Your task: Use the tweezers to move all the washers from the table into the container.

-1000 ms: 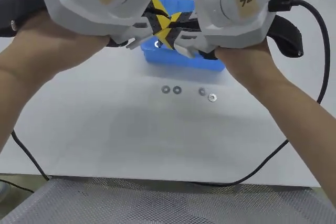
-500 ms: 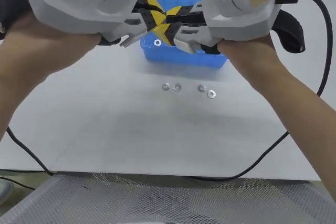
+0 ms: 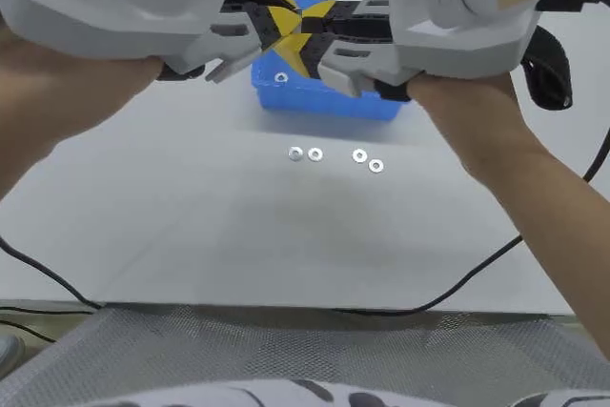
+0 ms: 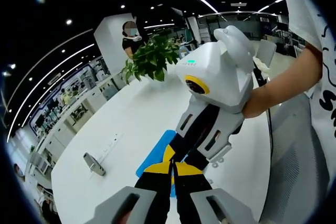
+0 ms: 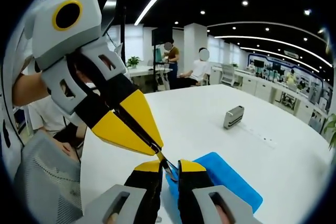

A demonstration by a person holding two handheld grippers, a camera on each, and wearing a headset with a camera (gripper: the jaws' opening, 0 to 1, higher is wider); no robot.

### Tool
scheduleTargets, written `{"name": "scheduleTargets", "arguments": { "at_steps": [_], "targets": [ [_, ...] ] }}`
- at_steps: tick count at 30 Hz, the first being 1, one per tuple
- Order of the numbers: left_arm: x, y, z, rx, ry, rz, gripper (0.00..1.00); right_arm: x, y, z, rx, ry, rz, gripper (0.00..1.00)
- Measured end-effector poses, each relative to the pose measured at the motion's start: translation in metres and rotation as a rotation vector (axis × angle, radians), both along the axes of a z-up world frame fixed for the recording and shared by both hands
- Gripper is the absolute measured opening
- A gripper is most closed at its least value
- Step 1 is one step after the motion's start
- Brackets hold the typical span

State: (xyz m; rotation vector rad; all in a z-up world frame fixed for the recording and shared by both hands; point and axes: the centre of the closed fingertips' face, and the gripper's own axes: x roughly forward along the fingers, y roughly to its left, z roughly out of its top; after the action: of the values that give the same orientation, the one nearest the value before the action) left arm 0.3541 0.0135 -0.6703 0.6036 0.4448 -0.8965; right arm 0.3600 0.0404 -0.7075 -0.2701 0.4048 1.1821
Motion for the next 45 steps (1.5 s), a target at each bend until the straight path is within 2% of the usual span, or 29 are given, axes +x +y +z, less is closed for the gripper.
{"name": "scheduleTargets", "arguments": {
  "at_steps": [4,8,9,11,14,17,19,21,23,26,32,38,41,45],
  "targets": [
    [0.000,-0.003,-0.004,0.002,0.007,-0.007,0.00,-0.010,0.001,0.002,0.003,-0.001,0.006,0.07],
    [0.000,-0.004,-0.006,0.000,0.016,-0.012,0.00,-0.017,0.001,0.001,0.021,0.027,0.004,0.08],
    [-0.022,-0.002,0.005,0.000,0.017,-0.014,0.00,-0.018,0.000,0.001,0.023,0.031,0.004,0.08],
    [-0.028,-0.002,0.006,-0.001,0.024,-0.019,0.00,-0.022,-0.001,-0.001,0.029,0.047,-0.001,0.08],
    [-0.026,-0.003,-0.001,-0.002,0.035,-0.027,0.00,-0.028,-0.002,-0.006,0.032,0.063,-0.007,0.09],
    [-0.030,-0.003,-0.006,0.004,0.063,-0.033,0.00,-0.034,-0.003,-0.015,0.015,0.078,-0.001,0.09],
    [-0.032,-0.004,-0.009,0.000,0.086,-0.026,0.00,-0.039,-0.005,-0.023,-0.015,0.082,0.004,0.08],
    [-0.034,-0.004,-0.012,-0.004,0.101,-0.017,0.00,-0.041,-0.006,-0.027,-0.015,0.098,0.002,0.08],
    [-0.035,-0.005,-0.014,-0.006,0.104,-0.014,0.00,-0.044,-0.007,-0.030,-0.011,0.111,-0.001,0.08],
    [-0.046,-0.006,-0.019,-0.010,0.118,-0.011,0.00,-0.045,-0.007,-0.033,-0.019,0.121,0.002,0.08],
    [-0.049,-0.006,-0.034,0.003,0.151,-0.013,0.00,-0.048,-0.007,-0.047,-0.029,0.159,0.009,0.08],
    [-0.053,-0.006,-0.047,0.017,0.174,-0.010,0.00,-0.052,-0.006,-0.059,-0.058,0.179,0.017,0.08],
    [-0.053,-0.005,-0.048,0.008,0.187,-0.004,0.00,-0.052,-0.007,-0.062,-0.067,0.178,0.018,0.08],
    [-0.052,-0.005,-0.049,-0.004,0.186,-0.001,0.00,-0.050,-0.007,-0.065,-0.067,0.182,0.012,0.08]
  ]
}}
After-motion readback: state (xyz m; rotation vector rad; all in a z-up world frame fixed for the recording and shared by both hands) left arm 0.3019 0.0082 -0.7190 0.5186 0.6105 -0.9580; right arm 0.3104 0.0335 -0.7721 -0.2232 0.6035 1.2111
